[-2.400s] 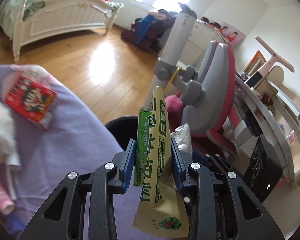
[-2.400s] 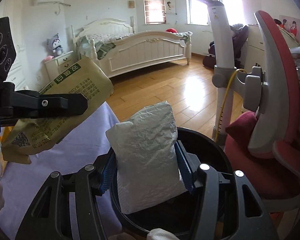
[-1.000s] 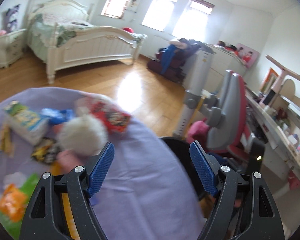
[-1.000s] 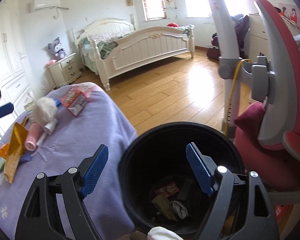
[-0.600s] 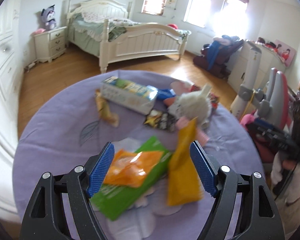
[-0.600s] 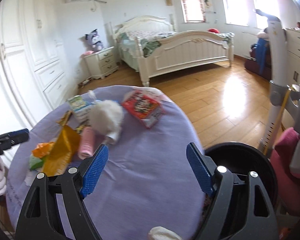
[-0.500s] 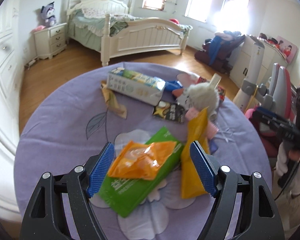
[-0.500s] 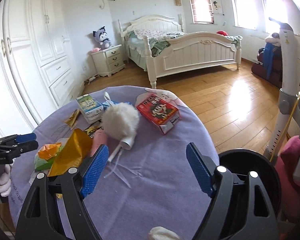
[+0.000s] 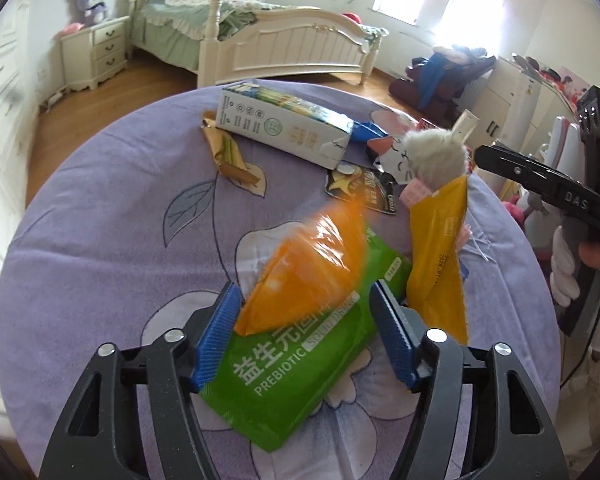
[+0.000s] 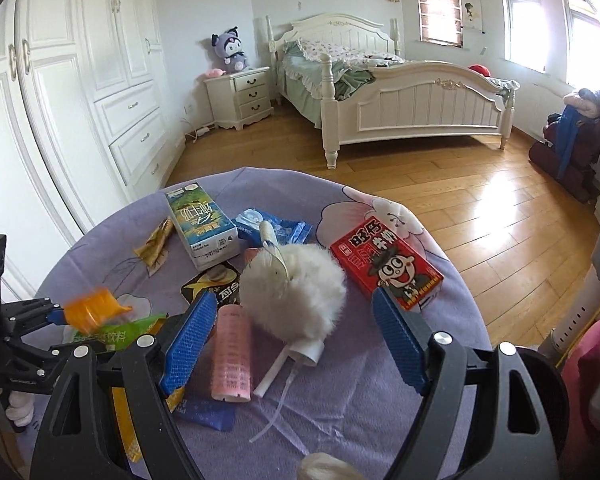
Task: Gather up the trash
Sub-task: 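Grasp the white fluffy toy with the right tool while the left grasps the orange wrapper, then carry both items to the bin and open both tools to drop them, then grasp the green prebiotic sachet with the left tool while the right grasps the yellow wrapper, then carry the green sachet and yellow wrapper over the black bin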
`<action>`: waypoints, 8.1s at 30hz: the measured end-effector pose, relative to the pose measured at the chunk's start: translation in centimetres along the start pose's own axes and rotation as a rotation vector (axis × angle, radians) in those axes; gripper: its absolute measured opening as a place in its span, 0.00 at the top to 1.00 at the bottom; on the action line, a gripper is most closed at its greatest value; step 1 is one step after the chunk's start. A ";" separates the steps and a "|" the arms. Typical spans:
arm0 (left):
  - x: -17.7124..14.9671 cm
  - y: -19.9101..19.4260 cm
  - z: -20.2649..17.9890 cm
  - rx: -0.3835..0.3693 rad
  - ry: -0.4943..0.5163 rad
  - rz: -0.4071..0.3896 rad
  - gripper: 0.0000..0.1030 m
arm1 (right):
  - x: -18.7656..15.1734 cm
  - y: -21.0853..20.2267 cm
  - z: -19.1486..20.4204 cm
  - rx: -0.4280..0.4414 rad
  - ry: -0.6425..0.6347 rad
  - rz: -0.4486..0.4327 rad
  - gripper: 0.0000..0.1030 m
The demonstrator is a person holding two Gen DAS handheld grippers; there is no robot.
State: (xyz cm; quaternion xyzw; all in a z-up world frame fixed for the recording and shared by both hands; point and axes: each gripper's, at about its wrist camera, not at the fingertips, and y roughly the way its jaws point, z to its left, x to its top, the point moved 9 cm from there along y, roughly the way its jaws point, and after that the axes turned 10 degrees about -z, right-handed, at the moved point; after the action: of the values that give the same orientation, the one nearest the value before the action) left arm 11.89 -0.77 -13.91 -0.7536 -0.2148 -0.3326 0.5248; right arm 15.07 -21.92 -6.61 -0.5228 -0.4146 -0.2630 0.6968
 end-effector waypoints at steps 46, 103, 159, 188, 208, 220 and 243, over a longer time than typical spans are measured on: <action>8.9 -0.7 -7.0 -0.119 -0.114 -0.175 0.81 | -0.1 -5.0 -3.5 -0.028 0.126 -0.133 0.59; 4.0 8.0 -33.3 -0.309 0.202 -0.065 0.41 | -13.1 -13.7 -22.3 -0.590 0.176 -0.061 0.32; -1.0 0.9 -3.4 -0.039 0.483 0.087 0.39 | -5.3 -0.2 8.7 0.172 0.055 0.135 0.54; 4.8 -0.6 -16.3 -0.226 0.132 -0.157 0.80 | -2.4 -9.0 -3.4 -0.174 0.022 -0.189 0.55; 2.5 10.5 -37.1 -0.458 0.181 -0.042 0.80 | -10.4 -14.0 -21.6 -0.700 0.008 -0.116 0.55; 1.6 13.3 -38.5 -0.453 0.188 0.015 0.80 | -12.9 -13.0 -23.4 -0.676 0.085 -0.079 0.55; 2.2 12.6 -37.7 -0.394 0.205 -0.018 0.44 | -13.3 -13.0 -25.0 -0.632 0.166 -0.044 0.22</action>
State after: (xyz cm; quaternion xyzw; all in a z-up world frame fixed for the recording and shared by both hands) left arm 11.50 -40.50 -11.83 -0.8018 -0.0978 -0.4476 0.3836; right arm 5.39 -50.52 -14.05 -0.6809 -0.2655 -0.4355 0.5255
